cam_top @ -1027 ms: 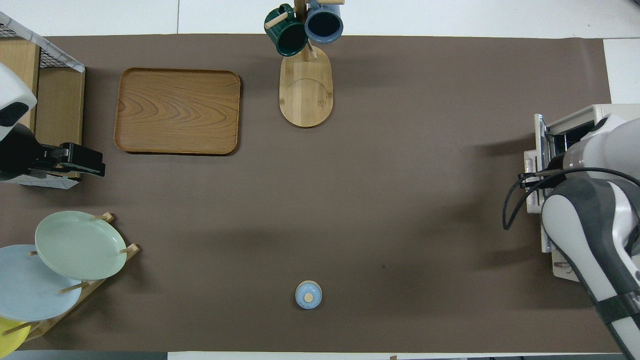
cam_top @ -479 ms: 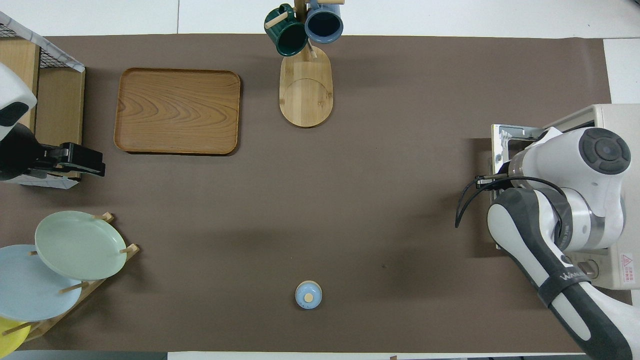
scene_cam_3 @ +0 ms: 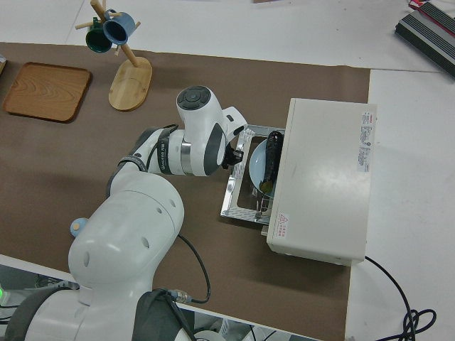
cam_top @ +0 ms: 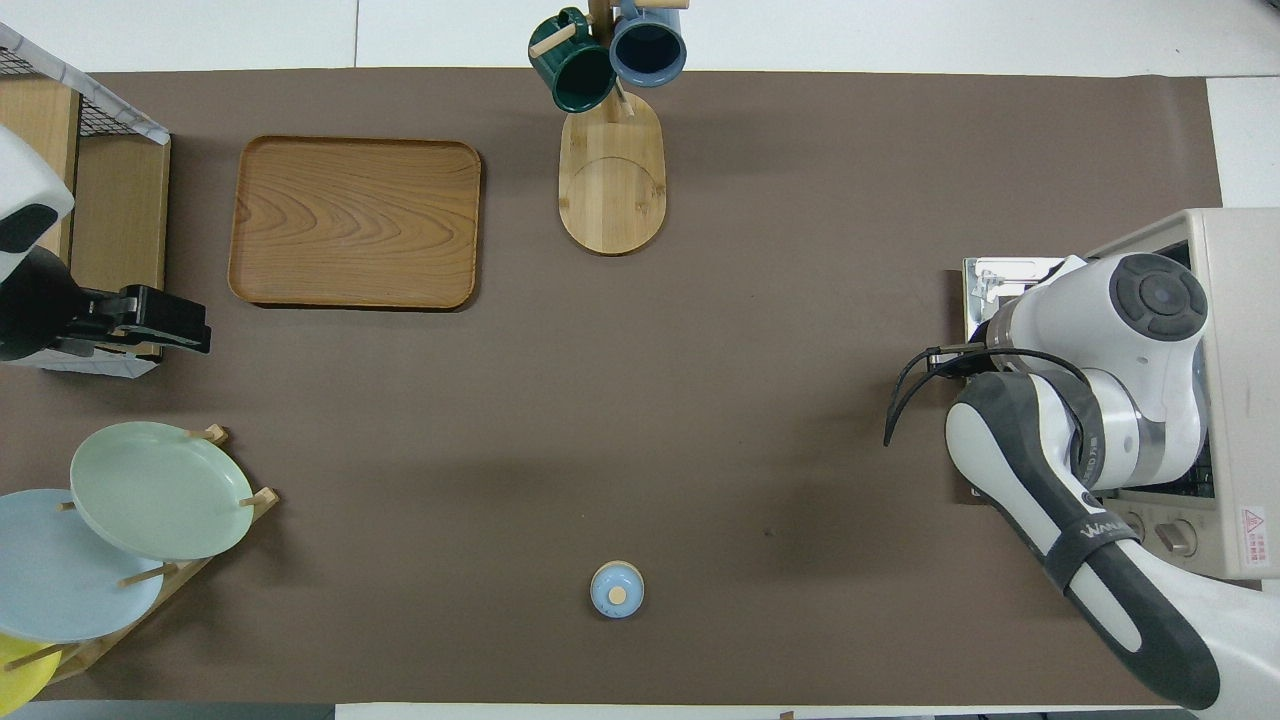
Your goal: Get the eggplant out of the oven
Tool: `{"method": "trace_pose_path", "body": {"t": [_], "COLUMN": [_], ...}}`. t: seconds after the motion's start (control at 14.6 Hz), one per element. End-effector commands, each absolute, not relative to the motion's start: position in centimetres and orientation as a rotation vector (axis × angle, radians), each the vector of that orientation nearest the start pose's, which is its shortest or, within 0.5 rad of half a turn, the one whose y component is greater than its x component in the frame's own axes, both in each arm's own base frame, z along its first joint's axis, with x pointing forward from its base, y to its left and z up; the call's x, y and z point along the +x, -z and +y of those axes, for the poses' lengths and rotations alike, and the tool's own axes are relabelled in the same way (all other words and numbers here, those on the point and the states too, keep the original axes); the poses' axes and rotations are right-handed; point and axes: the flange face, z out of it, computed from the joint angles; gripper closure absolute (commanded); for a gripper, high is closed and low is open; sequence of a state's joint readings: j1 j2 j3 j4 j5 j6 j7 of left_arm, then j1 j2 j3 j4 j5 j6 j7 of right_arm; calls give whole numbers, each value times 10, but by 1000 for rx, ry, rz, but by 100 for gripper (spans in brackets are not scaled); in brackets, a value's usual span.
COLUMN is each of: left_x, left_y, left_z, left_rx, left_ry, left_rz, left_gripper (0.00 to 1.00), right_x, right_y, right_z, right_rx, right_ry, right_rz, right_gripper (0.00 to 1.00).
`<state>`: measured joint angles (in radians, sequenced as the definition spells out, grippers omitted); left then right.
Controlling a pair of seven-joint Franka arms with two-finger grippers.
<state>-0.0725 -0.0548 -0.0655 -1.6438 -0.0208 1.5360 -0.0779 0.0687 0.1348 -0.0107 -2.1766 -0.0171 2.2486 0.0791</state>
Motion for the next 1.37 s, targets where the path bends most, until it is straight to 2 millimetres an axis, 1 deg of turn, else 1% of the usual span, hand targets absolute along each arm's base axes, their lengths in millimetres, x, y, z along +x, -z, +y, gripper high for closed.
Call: {"method": "trace_pose_path", "body": {"t": [0.0, 0.07, 0.21, 0.27, 0.34, 0.41, 0.48, 0.55, 0.75, 0.82, 0.96, 1.03, 1.16, 1.3], "left_x": [525, 525, 525, 525, 525, 525, 525, 525, 525, 525, 525, 525, 525, 525], "left_y": [-618, -618, -618, -618, -618, -618, -618, -618, -618, -618, -618, -618, -617, -618], "left_z": [-74, -74, -74, -75, -75, -75, -74, -74, -75, -75, -77, -77, -77, -77], "left_rx": [-3129, -3129, -3129, -3128, -3128, -3128, -3129, -3129, -3128, -3128, -3128, -3128, -3128, -3128], "left_ry": [-73, -73, -73, -73, -73, -73, -73, -73, -73, -76, -73, -73, -76, -73], "left_rz": [98, 98, 100, 100, 100, 100, 98, 98, 100, 100, 108, 103, 103, 103], "left_gripper": [0, 0, 0, 0, 0, 0, 0, 0, 0, 0, 0, 0, 0, 0], "right_x": [558, 559, 555, 553, 552, 551, 549, 548, 542, 538, 532, 530, 527, 526], "right_y": [-374, -388, -398, -399, -399, -398, -398, -397, -392, -387, -377, -372, -371, -370], "right_z": [50, 46, 35, 20, 8, -10, -27, -40, -46, -47, -46, -48, -59, -59], "right_rx": [-3150, -3150, -3150, -3158, -3158, -3154, -3146, -3142, -3141, -3140, -3145, -3146, -3156, -3176], "right_ry": [-158, -177, -187, -216, -228, -241, -261, -264, -272, -272, -214, -200, -192, -200], "right_rz": [53, 63, 84, 111, 131, 128, 110, 114, 132, 134, 120, 91, -63, -117], "right_gripper": [100, 100, 37, 34, 34, 34, 36, 38, 46, 47, 49, 50, 56, 58]}}
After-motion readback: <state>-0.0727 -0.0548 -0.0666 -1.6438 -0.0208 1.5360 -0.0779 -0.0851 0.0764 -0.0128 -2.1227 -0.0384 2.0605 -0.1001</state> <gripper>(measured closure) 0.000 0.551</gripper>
